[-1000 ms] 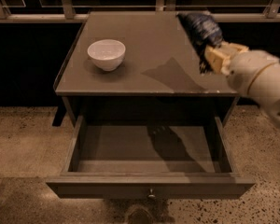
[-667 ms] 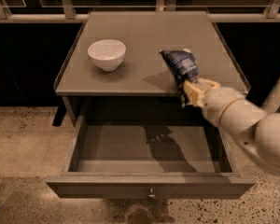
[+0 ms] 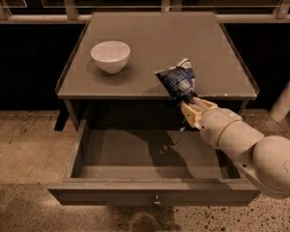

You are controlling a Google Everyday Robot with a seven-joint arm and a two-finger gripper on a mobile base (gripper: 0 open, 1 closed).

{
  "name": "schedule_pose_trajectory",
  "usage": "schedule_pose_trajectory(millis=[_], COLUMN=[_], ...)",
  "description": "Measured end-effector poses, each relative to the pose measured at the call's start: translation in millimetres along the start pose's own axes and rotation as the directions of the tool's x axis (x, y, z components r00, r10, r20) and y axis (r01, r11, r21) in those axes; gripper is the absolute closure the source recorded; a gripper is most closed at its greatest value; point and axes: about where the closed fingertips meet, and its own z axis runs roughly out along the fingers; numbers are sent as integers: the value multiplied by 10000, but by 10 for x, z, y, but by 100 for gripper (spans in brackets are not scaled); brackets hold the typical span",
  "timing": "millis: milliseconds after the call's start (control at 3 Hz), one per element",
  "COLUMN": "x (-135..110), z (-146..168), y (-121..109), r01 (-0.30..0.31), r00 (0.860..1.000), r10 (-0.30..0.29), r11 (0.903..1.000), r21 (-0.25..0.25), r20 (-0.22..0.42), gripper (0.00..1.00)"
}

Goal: Place blue chip bag into top drawer

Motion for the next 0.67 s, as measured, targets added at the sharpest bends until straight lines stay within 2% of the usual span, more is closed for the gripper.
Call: schedule_pose_trajectory(millis=[333, 667], x=[413, 951], z=[-170, -364], y=[82, 79], r01=[-831, -2126], r00=[9964, 9770], r10=[826, 2108], r11=[9961, 9748], r21=[306, 682], r20=[191, 318], gripper=[100, 100])
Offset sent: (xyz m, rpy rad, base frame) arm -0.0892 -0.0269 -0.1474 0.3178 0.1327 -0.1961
